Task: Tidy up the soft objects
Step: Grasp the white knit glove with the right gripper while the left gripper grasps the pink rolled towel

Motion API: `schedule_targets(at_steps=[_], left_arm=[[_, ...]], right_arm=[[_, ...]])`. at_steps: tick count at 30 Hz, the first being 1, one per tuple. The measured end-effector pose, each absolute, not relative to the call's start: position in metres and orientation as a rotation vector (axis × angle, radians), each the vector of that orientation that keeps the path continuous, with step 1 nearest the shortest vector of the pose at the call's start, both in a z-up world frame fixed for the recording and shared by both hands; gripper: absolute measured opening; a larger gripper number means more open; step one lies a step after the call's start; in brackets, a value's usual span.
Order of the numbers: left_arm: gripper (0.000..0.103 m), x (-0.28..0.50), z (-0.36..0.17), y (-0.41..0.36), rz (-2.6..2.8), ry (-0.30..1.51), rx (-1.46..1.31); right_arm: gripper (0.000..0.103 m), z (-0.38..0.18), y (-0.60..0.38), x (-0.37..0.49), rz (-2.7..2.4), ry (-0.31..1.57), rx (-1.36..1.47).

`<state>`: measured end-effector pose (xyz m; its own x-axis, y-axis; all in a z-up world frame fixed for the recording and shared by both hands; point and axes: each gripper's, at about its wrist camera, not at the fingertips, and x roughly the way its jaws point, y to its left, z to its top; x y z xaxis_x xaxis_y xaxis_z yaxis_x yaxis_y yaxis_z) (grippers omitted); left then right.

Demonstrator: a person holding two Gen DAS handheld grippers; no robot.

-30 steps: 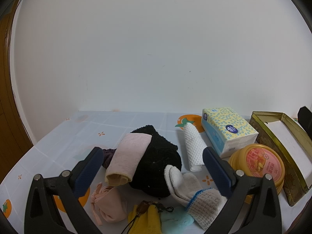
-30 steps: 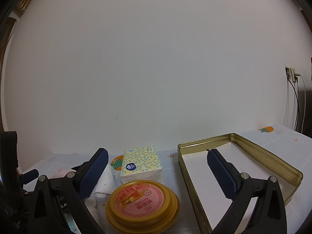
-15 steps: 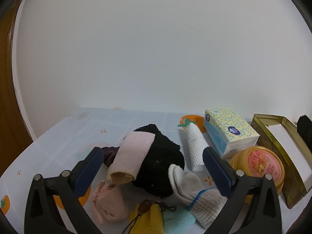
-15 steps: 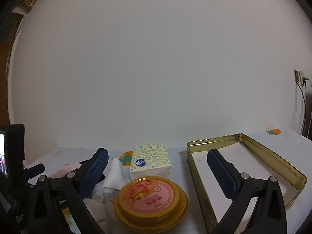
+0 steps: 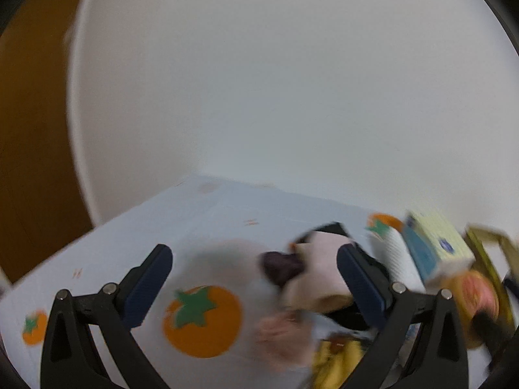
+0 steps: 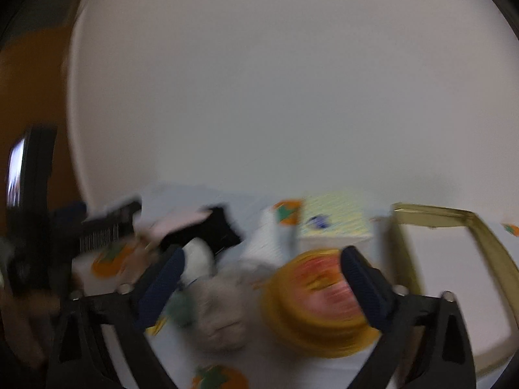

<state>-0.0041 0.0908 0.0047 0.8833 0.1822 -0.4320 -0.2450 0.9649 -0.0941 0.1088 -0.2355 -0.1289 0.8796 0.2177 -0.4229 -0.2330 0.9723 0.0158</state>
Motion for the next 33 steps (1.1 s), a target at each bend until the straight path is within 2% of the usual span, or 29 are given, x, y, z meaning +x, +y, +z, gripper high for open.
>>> schedule_targets(at_steps=[1,4,6,8,13,20,26,31,33], left_arm=[[0.102,-0.005,0.003,0.100,0.230,0.444,-0.189],[0.100,-0.005,-0.004,0.116,0.237,0.479,-0.269],[0.095,-0.003,-0.006,0.115,0.223,0.501,-0.269],[0.095,-0.001,-0.009,0.115,0.213,0.512,-0.253],[0.095,-0.006,-0.016,0.109,0.202,0.527,-0.197],[0.095,-0.012,-0.016,0.109,0.199,0.517,-0.195],[0.095,0.003,-0.003,0.082,0.108,0.487,-0.083],[0.095,0.052,-0.014,0.068,0.074,0.611,-0.049],[0.084,0.071,-0.023,0.066,0.051,0.675,-0.071]], right_arm=[[0.074,-0.132,-0.228,0.111,0.267,0.472,-0.058],[0.057,-0.146,-0.206,0.121,0.346,0.594,-0.112],[0.052,-0.152,-0.197,0.124,0.362,0.635,-0.130],[0.051,-0.158,-0.194,0.130,0.367,0.677,-0.141],[0.036,-0.168,-0.190,0.142,0.343,0.734,-0.171],[0.030,-0.159,-0.205,0.132,0.363,0.712,-0.120],[0.030,-0.124,-0.230,0.112,0.420,0.543,0.017],[0.030,-0.113,-0.244,0.101,0.380,0.455,0.061],[0.030,-0.114,-0.247,0.101,0.367,0.458,0.074]])
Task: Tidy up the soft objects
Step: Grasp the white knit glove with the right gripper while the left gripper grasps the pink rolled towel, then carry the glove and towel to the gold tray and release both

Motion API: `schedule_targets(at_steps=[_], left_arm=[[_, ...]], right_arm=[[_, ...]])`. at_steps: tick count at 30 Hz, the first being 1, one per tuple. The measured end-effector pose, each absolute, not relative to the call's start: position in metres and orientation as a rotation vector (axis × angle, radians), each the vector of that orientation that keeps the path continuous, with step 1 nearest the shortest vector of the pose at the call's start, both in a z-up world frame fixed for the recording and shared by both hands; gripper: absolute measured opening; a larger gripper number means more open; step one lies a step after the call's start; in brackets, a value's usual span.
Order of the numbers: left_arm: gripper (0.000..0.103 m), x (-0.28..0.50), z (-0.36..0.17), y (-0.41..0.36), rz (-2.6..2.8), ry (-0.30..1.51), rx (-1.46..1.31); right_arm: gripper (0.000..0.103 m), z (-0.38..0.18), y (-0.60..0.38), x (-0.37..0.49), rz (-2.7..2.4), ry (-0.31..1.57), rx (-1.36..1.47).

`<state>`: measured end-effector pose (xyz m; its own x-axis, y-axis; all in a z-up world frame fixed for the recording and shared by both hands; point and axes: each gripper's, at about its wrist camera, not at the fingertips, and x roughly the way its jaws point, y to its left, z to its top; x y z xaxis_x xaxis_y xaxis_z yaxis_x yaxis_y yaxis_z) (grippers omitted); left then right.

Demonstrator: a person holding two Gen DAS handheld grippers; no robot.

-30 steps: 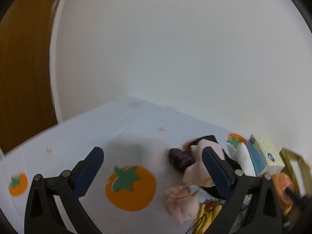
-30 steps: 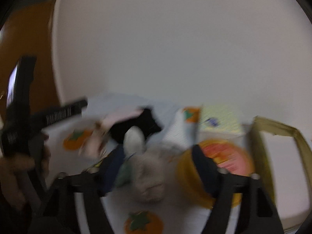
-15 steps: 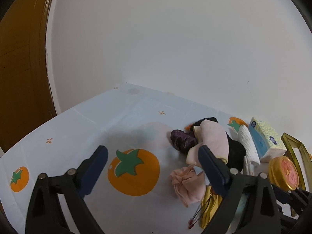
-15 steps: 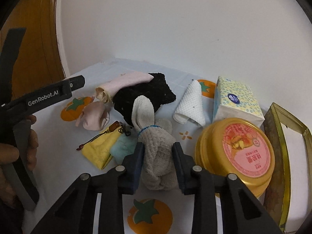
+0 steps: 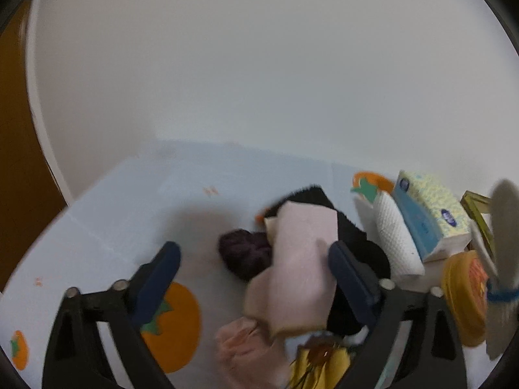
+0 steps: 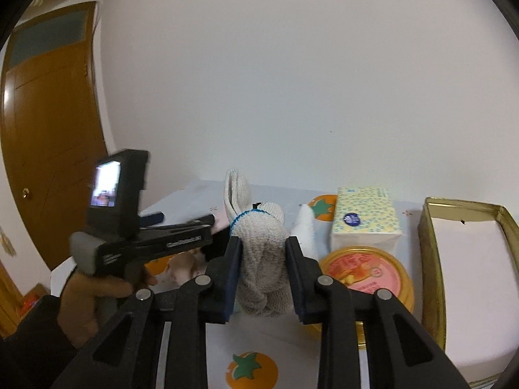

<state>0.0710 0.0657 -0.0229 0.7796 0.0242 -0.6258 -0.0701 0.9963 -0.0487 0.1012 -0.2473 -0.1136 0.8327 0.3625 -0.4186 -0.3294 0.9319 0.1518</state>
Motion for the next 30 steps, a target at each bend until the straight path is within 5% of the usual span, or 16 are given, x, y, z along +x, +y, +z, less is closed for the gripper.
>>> schedule_targets(at_steps=[3,11,30], left_arm=[[0.075,0.089,-0.034,0.063,0.033,0.734,-0.089],[0.020,0.077,-0.036,0.081,-0.096,0.661,-0.226],[0.019,-0.001,0.009,0.085,-0.160,0.323,-0.307]], right_arm=[[0.030,-0.113,-0.252,0.101,0.353,0.482,0.089],[0.030,-0.120,-0.262,0.108,0.347,0.489,0.130],[0.030,-0.080,-0.299,0.068,0.175,0.297,0.170]])
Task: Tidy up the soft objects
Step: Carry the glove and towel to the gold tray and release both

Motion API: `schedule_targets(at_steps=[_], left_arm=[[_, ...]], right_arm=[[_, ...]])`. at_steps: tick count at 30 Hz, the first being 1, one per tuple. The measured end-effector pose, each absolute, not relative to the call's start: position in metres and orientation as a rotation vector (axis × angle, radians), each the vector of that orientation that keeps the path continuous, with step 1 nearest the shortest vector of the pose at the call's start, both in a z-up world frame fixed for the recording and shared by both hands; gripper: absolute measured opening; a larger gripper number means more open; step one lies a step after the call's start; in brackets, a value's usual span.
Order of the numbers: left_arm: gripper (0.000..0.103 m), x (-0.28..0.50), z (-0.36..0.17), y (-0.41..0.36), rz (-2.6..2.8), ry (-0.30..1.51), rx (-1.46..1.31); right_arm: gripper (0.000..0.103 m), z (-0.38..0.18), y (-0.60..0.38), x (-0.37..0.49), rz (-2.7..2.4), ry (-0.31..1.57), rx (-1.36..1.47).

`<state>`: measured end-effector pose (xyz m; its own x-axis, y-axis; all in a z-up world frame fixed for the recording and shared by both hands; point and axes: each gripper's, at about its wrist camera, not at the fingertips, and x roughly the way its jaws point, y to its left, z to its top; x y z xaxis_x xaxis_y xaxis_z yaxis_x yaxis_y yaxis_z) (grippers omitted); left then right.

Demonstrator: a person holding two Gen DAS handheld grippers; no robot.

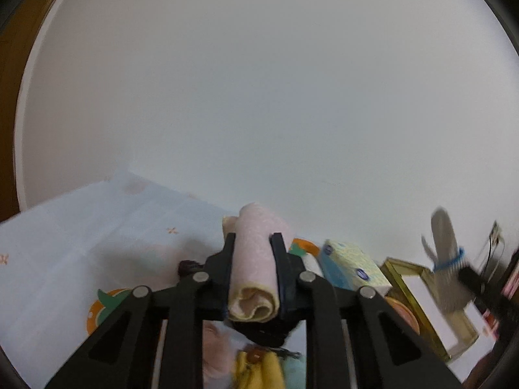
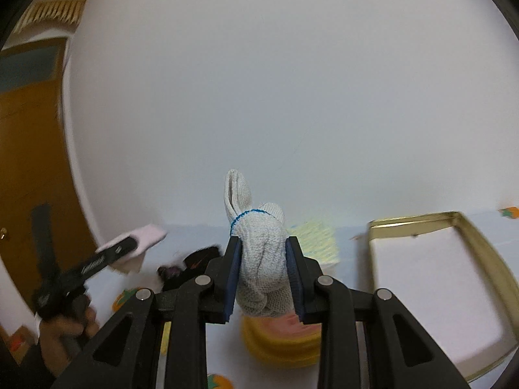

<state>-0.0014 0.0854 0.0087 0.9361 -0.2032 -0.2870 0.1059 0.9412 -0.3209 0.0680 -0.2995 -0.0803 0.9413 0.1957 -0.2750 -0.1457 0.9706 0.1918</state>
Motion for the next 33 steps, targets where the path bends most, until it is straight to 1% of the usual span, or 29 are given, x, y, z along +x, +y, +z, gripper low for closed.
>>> schedule_targets(at_steps=[7,17,24,25,29,33], left_arm=[[0.019,-0.008,0.015,0.037,-0.267,0.322,-0.257],[0.019,0.001,0.020,-0.055,-0.421,0.337,-0.167],[0.019,0.004,0.025,-0.125,-0.521,0.350,-0.119],[0.019,-0.005,0.030,-0.136,-0.533,0.352,-0.113],[0.019,0.002,0.028,-0.173,-0.575,0.391,-0.095],[0.019,0.011,0.018,-0.206,-0.592,0.436,-0.083]], right_arm=[[0.030,-0.070,-0.345,0.053,0.049,0.259,0.212],[0.030,-0.066,-0.403,0.022,-0.115,0.248,0.207],[0.030,-0.068,-0.440,0.011,-0.203,0.303,0.199],[0.030,-0.069,-0.444,0.011,-0.210,0.311,0.192],[0.030,-0.073,-0.448,0.011,-0.240,0.349,0.142],[0.030,-0.076,-0.454,0.020,-0.239,0.390,0.156]])
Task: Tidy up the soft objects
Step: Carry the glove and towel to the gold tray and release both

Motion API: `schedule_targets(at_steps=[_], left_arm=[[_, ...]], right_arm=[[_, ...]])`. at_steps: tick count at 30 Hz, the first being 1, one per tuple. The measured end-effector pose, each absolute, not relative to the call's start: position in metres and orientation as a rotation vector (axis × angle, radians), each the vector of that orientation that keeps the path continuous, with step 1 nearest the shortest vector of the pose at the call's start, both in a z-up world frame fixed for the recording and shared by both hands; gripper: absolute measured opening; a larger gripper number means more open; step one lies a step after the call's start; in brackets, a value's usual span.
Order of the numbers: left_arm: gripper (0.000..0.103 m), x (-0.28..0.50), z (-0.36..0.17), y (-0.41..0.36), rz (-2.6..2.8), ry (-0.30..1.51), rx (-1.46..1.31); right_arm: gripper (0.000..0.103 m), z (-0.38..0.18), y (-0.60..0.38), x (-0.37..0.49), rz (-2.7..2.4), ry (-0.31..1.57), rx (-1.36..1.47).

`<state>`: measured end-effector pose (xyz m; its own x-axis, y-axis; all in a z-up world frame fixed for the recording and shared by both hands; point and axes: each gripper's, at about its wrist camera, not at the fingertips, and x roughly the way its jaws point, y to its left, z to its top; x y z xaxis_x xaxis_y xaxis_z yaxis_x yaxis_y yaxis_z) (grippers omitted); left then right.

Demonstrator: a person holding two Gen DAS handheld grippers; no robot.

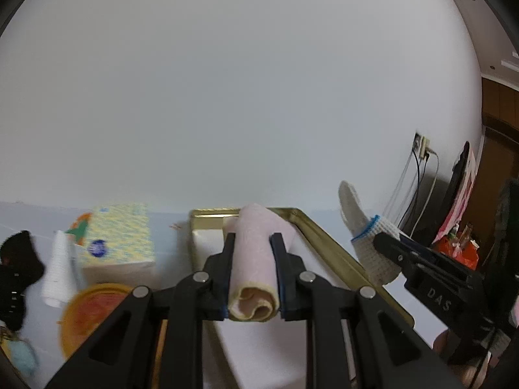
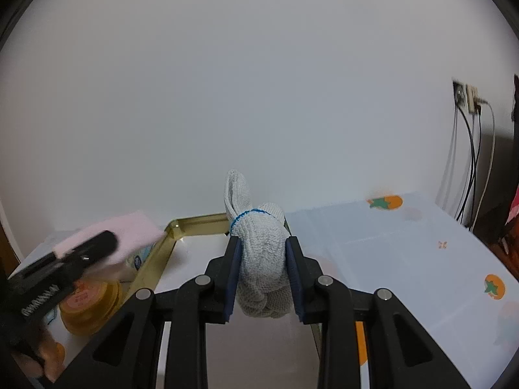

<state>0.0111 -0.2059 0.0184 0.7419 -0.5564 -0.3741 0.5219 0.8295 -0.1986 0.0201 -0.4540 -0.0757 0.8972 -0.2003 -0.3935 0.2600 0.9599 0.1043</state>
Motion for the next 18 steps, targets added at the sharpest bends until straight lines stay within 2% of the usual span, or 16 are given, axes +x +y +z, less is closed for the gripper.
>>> schedule_targets(at_steps=[14,15,16,18], left_arm=[[0.019,0.017,-0.009,-0.242,-0.577,0.506,-0.018],[0.024,0.016,-0.009,-0.242,-0.573,0.505,-0.011],[0.030,0.014,-0.009,-0.243,-0.570,0.502,-0.002],[0.054,0.010,-0.006,-0.241,-0.552,0.486,0.007]], right_arm=[[0.033,-0.092,-0.459,0.034,-0.178,0.504,0.238],[0.039,-0.094,-0.464,0.037,-0.172,0.504,0.248],[0.058,-0.095,-0.466,0.038,-0.166,0.505,0.258],[0.077,-0.098,-0.474,0.038,-0.167,0.482,0.291]])
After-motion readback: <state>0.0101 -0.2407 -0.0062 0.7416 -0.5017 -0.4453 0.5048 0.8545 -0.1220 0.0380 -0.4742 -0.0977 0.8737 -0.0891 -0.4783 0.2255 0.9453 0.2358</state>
